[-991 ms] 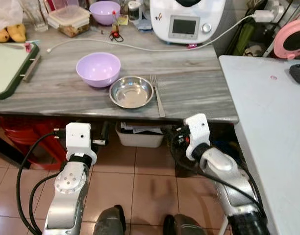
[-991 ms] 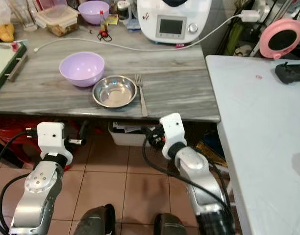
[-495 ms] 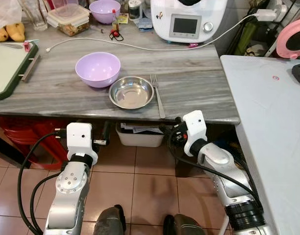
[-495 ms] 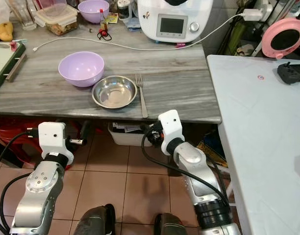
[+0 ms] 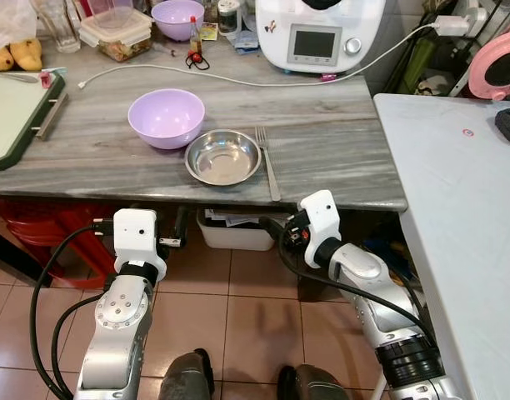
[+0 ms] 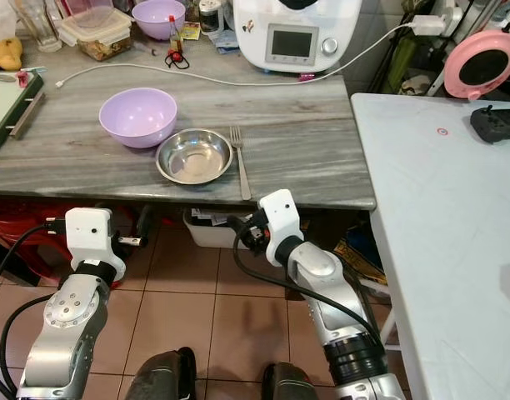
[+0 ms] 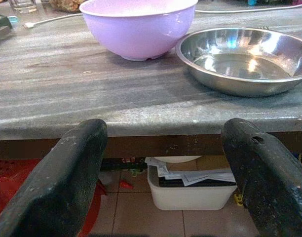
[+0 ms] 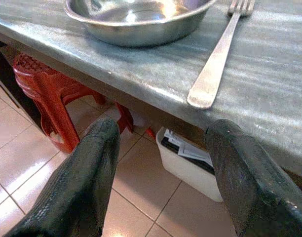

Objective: Setting the table

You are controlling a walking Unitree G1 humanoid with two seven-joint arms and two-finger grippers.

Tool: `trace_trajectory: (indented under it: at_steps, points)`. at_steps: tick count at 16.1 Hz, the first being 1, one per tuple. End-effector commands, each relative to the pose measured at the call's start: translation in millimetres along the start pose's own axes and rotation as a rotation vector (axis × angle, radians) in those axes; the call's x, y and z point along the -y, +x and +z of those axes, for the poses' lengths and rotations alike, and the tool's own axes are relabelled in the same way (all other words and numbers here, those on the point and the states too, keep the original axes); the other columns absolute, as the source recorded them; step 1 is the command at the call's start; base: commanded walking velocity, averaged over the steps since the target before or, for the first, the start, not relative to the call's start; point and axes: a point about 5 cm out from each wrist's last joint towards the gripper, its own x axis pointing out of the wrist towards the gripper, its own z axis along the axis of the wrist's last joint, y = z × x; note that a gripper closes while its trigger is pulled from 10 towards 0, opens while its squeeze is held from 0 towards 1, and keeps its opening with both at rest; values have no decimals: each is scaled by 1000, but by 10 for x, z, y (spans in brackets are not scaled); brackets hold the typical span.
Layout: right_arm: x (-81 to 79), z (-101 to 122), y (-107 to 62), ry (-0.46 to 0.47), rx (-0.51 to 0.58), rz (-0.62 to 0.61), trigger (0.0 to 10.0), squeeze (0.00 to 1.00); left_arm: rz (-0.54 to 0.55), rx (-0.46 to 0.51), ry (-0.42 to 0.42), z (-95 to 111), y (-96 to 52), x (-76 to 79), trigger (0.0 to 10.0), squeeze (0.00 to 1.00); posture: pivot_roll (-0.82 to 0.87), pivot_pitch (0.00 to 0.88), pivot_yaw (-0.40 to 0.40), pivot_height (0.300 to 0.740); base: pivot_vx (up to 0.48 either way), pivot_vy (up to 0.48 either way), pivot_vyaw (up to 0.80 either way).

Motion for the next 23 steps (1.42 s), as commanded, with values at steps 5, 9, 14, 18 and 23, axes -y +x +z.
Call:
trace_trajectory:
  at_steps: [5, 9, 14, 18, 23]
  points:
    - [57, 49, 64, -16, 11, 21, 10000, 0, 1, -8, 6, -10, 0, -5, 10000, 0, 59, 114, 13, 740, 0, 0, 0]
    - [70, 56, 105, -22, 14, 30, 10000, 0, 3, -8, 7, -10, -13, -6, 10000, 0, 63, 118, 13, 740, 0, 0, 0]
    - [76, 59, 143, -21, 18, 36, 10000, 0, 4, -7, 7, -7, -18, -3, 10000, 0, 63, 120, 11, 740, 0, 0, 0]
    - [71, 40, 150, -19, 15, 37, 10000, 0, 5, -9, 7, -11, -22, -5, 10000, 0, 63, 124, 11, 740, 0, 0, 0]
    - [85, 47, 198, -7, 16, 36, 10000, 0, 6, -8, 9, -9, -23, -5, 10000, 0, 66, 126, 11, 740, 0, 0, 0]
